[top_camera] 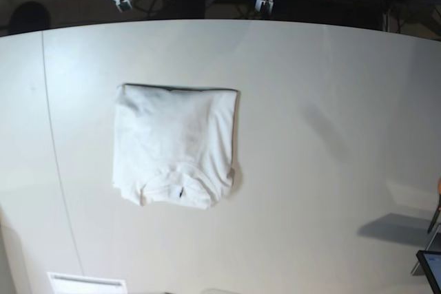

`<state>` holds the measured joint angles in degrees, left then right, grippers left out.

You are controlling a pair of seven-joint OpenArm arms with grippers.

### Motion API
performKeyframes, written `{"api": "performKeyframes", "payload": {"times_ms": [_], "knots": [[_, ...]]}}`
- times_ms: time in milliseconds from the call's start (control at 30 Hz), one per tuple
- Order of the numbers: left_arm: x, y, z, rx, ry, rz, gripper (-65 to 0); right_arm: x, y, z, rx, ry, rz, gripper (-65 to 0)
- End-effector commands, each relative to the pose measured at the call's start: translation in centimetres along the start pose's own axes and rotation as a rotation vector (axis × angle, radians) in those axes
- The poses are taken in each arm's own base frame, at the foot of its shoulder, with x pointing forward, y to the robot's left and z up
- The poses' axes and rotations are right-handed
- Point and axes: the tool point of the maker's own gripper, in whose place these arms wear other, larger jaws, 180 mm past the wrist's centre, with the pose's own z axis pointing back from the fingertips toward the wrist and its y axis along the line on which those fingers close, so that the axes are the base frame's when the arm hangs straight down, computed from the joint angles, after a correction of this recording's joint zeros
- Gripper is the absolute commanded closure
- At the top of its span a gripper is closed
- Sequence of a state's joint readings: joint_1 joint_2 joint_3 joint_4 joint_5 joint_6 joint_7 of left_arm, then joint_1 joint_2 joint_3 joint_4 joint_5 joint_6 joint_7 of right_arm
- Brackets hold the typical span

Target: Fold the T-shirt properly

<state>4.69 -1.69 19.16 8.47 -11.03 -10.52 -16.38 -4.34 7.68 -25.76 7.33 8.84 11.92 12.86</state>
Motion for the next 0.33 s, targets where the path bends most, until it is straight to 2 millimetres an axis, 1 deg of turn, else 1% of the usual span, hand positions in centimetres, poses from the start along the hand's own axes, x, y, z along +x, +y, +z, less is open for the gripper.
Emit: {"api": "performKeyframes", "payload": {"times_ms": [0, 233, 300], "knots": [[0.22, 0.35, 0.10, 0.004, -0.016, 0.003, 0.0, 0.33, -0.38, 0.06, -0.004, -0.013, 0.001, -0.3], [0.13, 0.45, 0.12, 0.005, -0.011, 0.002, 0.0, 0.41, -0.53, 0.07, -0.006, -0.015, -0.001, -0.3], [0.24, 0.48, 0.09, 0.006, -0.013, 0.003, 0.0, 1.08, -0.49, -0.06, -0.005, -0.026, 0.003, -0.3]]}}
